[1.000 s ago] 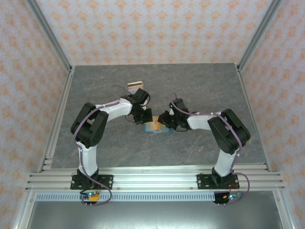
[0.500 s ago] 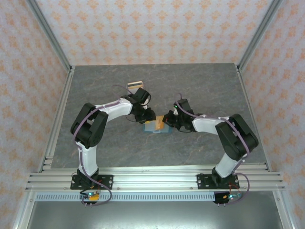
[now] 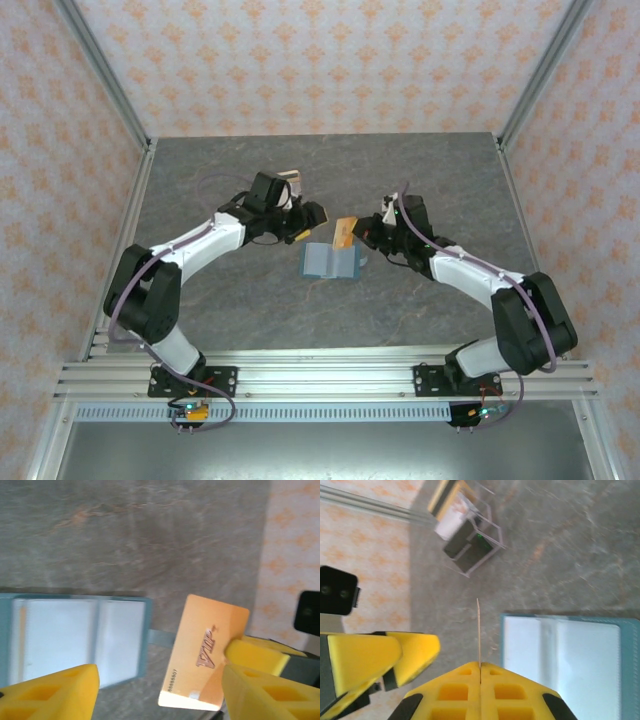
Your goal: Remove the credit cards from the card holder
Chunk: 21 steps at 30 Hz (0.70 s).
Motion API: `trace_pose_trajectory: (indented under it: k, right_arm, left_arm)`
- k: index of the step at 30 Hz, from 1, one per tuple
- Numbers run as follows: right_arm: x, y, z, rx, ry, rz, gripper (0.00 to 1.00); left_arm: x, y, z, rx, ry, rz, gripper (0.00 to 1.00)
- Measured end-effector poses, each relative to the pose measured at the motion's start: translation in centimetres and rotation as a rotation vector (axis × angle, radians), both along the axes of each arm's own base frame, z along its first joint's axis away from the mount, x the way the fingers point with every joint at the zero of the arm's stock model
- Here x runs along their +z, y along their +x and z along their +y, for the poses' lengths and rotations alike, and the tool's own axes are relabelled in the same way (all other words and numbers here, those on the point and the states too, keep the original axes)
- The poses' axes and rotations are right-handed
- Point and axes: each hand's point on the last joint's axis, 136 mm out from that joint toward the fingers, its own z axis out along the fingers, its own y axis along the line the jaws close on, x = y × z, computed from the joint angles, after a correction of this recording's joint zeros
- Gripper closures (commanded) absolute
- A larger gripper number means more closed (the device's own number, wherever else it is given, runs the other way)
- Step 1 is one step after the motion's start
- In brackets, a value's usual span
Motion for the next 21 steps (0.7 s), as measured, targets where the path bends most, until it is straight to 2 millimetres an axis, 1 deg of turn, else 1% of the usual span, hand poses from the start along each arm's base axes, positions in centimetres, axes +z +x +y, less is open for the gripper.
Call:
trace_pose_trajectory:
  k: [3,4,5,10,13,15,17,21]
  right_arm:
    - [1.4,0.5,0.3,-0.007,0.070,-0.010,0.99]
    - [1.8,0.6,0.4,-0.009,0.091,-0.012,0.98]
    - [2.3,0.7,0.5,-0.011,0.114,-0.016,0.98]
    - [4.5,1.2,1.0,-0.019,0.206,-0.036,0.98]
    - [5.5,1.4,1.2,-0.023,0.244,-0.044,0.98]
    - [5.8,1.5,1.3,-0.027,0.261,-0.044,0.98]
    - [6.2,1.8,1.1,-0.038,0.277,-0.048,0.98]
    - [6.6,2.1,0.8,-0.050,0.293,-0.051,0.98]
  left_arm:
    - [1.7,0.2,-0.8,0.013,-0.089,-0.034,0.26]
    - [2.1,0.2,-1.1,0.017,-0.111,-0.041,0.22]
    - [2.4,0.3,-1.3,0.021,-0.130,-0.046,0.20]
    - [4.9,0.5,-2.8,0.019,-0.226,-0.089,0.21]
    - [6.2,0.7,-3.1,0.036,-0.279,-0.111,0.27]
    - [6.9,0.9,-3.2,0.047,-0.311,-0.122,0.36]
    - [7.1,1.1,-3.1,0.063,-0.335,-0.117,0.47]
    - [7.0,1.1,-3.1,0.081,-0.355,-0.104,0.62]
